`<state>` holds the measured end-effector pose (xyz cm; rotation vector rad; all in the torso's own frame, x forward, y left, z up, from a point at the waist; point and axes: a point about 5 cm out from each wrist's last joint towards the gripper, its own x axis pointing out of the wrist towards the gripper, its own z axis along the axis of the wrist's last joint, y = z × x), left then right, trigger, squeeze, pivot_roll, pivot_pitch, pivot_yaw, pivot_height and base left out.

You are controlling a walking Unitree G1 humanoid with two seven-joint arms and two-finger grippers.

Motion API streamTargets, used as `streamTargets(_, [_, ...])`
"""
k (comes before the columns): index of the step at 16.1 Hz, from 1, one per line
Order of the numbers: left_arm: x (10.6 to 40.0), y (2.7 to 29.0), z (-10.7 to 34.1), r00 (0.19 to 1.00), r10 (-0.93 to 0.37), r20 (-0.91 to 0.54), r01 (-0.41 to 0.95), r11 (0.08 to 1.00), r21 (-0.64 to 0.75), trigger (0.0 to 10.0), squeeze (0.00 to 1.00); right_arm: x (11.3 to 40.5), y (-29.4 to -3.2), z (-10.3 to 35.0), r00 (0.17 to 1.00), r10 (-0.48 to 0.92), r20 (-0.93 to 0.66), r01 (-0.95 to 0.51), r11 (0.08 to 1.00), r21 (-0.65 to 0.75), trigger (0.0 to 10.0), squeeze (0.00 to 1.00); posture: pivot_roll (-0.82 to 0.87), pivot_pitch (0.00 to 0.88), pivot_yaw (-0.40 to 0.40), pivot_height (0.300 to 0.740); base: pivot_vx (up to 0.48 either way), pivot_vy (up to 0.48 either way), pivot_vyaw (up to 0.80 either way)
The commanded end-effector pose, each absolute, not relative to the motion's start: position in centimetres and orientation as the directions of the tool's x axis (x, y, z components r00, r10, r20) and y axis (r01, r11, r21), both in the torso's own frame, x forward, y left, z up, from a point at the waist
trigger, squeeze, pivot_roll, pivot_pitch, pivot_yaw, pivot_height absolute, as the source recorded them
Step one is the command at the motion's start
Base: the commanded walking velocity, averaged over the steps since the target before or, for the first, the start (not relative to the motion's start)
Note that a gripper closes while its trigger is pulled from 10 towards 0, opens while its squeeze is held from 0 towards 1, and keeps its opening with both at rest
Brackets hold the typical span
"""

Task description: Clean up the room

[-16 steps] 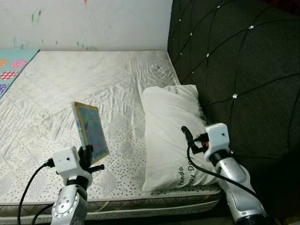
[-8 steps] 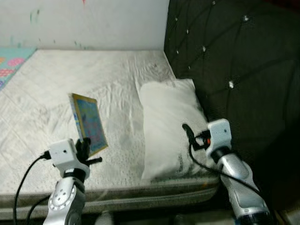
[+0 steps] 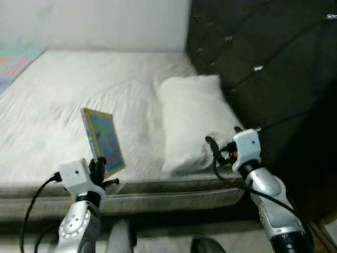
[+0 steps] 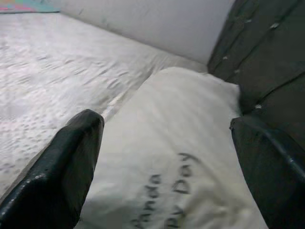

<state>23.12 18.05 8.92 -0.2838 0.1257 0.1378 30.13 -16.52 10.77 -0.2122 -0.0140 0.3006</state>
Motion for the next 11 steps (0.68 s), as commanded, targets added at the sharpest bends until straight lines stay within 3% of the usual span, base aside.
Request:
streamTargets(1, [23.8,18.01,10.17,0.989,0.122,-0.085,-0.141,0.952,-0.272,10.0,0.0,30.64,-16.5,11.7,0.952,0.306,0.009,-0.295,0.927,-0.233,10.0,0.0,-0.12,0.0,-0.049,0.587,0.0,0.0,0.0])
streamTargets(2, [23.9,18.01,10.22,0.988,0.128,-0.083,-0.146,0.95,-0.276,10.0,0.0,30.62,-16.47,11.84,0.949,0.316,0.012,-0.304,0.921,-0.245,10.0,0.0,-0.13,0.0,-0.054,0.572,0.0,0.0,0.0])
streamTargets(11, [23.7,17.73,10.66,0.993,0.11,-0.052,-0.121,0.95,-0.289,10.0,0.0,30.34,-16.56,11.89,0.941,0.338,0.008,-0.325,0.91,-0.257,10.0,0.0,-0.14,0.026,-0.064,0.572,0.0,0.0,0.0])
